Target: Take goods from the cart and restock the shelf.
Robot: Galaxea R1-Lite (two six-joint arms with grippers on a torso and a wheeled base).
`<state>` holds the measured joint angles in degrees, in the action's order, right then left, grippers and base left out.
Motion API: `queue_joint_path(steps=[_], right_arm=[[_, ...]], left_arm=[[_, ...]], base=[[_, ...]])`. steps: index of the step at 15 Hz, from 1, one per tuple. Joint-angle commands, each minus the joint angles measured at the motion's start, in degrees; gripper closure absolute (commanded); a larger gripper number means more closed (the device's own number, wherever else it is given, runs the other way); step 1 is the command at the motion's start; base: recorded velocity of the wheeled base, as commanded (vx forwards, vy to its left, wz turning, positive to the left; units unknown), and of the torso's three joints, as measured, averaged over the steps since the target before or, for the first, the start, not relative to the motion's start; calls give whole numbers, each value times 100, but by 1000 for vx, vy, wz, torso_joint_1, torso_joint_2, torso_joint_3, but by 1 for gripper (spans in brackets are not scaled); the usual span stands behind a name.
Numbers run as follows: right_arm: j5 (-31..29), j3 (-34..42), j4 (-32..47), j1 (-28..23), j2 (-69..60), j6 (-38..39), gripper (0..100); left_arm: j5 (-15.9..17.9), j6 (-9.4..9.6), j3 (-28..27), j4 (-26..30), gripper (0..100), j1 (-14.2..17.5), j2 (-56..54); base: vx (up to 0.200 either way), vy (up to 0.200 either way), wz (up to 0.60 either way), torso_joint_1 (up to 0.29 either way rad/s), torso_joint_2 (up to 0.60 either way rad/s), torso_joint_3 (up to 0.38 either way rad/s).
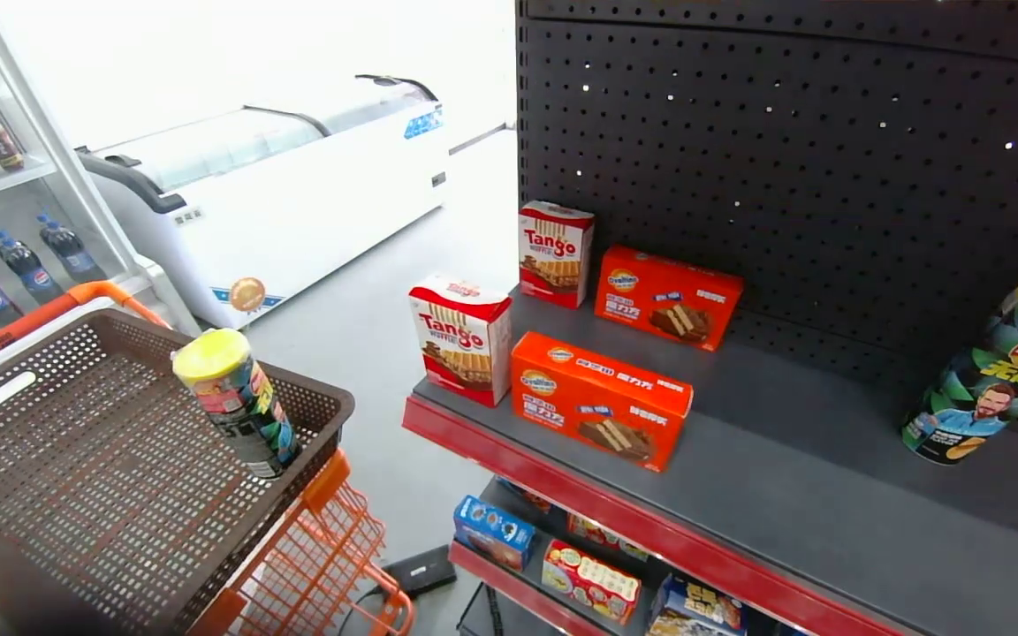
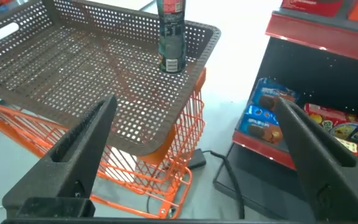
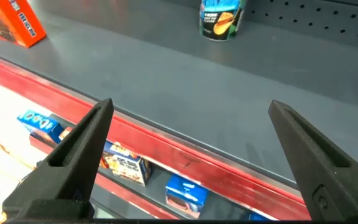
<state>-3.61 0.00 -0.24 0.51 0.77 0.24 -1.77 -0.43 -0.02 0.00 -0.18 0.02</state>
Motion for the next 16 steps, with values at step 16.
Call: queue_joint_path(steps=[16], right_arm=[[0, 0, -2, 2, 2, 2, 0]], left_arm=[[-271, -124, -2028, -1389, 0, 300, 5596]], base=[[0, 0, 0, 0, 0, 0]])
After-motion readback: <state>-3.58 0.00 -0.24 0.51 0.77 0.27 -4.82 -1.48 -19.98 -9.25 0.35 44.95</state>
